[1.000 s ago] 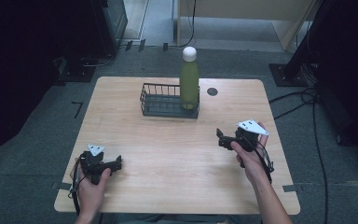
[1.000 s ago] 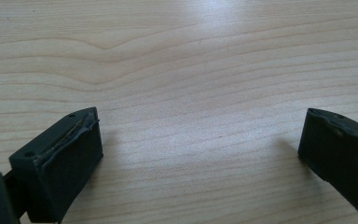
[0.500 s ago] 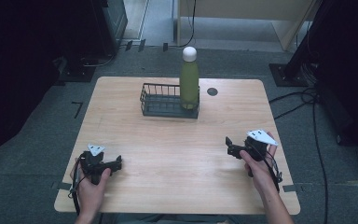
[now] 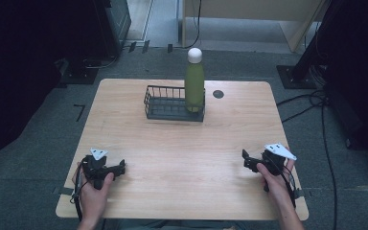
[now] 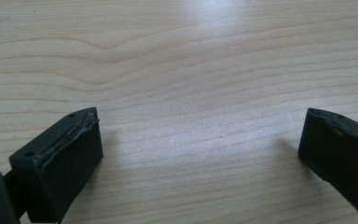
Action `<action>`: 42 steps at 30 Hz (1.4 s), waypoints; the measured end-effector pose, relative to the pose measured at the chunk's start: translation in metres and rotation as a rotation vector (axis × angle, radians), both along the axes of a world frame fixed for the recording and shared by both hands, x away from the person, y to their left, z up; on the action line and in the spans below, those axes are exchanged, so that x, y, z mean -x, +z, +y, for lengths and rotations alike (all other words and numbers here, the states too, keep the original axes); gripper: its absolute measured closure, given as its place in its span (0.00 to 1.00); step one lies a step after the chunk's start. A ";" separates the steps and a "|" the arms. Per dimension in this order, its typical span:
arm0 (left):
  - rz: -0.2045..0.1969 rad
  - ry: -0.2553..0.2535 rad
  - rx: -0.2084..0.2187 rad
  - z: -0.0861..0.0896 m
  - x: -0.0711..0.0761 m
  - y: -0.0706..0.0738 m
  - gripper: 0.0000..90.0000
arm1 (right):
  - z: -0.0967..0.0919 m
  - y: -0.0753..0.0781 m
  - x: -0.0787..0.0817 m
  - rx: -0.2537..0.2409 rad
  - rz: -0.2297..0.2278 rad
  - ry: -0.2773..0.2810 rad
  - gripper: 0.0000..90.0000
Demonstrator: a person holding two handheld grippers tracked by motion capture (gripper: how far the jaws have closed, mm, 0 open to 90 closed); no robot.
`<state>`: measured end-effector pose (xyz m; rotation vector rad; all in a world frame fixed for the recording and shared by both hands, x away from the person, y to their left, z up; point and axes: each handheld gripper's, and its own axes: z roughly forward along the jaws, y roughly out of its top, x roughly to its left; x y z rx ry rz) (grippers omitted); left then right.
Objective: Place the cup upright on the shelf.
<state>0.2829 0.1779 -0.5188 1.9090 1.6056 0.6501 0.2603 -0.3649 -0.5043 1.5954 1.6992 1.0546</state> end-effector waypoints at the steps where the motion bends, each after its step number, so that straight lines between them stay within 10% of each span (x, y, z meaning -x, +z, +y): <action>1: 0.000 0.000 0.000 0.000 0.000 0.000 0.00 | -0.001 -0.002 0.001 -0.002 0.002 -0.003 0.00; 31: 0.000 0.001 0.000 0.000 0.000 0.000 0.00 | -0.035 -0.022 0.042 0.086 0.219 -0.108 0.00; 42: 0.000 0.000 -0.001 0.000 0.000 0.000 0.00 | -0.044 -0.023 0.055 0.097 0.218 -0.080 0.00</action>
